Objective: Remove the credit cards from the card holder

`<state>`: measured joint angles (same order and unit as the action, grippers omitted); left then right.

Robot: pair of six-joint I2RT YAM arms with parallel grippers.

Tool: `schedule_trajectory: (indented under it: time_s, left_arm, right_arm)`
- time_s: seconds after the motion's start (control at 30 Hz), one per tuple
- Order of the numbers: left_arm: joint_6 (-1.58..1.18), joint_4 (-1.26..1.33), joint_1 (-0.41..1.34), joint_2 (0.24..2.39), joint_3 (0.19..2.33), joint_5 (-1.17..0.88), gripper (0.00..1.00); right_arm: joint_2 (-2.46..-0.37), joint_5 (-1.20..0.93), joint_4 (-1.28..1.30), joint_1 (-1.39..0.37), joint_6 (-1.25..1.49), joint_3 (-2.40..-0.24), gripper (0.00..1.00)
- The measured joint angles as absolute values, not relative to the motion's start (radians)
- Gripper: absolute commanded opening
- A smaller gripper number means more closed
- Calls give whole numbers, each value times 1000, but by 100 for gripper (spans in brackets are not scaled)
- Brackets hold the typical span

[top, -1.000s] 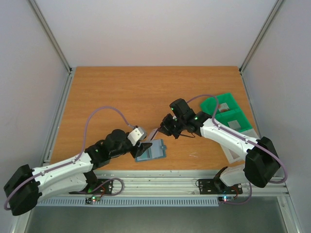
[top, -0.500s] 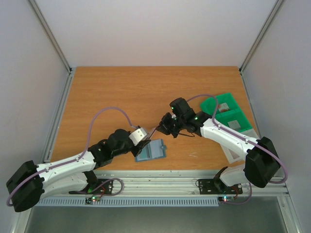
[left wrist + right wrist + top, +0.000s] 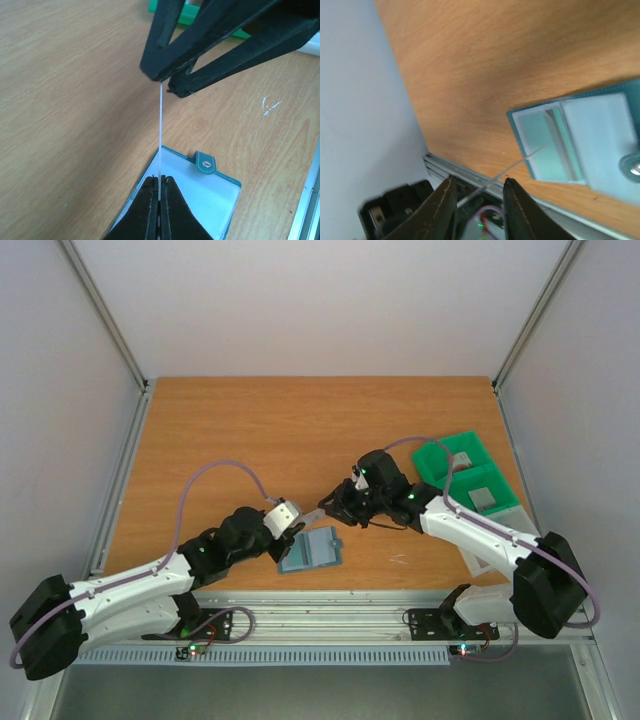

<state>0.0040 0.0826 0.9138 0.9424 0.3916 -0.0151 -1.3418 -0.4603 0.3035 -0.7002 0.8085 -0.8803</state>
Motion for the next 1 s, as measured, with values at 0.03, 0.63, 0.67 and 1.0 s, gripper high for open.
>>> schedule_trajectory:
  time_s: [0.03, 0.63, 0.67, 1.0]
  left_arm:
    - [-9, 81, 914, 941, 392, -17, 0]
    - [-370, -59, 821, 903, 541, -342, 1]
    - [-403, -56, 816, 903, 544, -375, 0]
    - [-712, 75, 806, 877, 544, -569, 0]
  right_arm:
    - [-1327, -461, 294, -700, 781, -867, 33]
    - [-881, -450, 355, -700, 287, -737, 56]
    - [-859, -448, 363, -700, 281, -728, 56]
    - [-740, -492, 368, -700, 310, -665, 56]
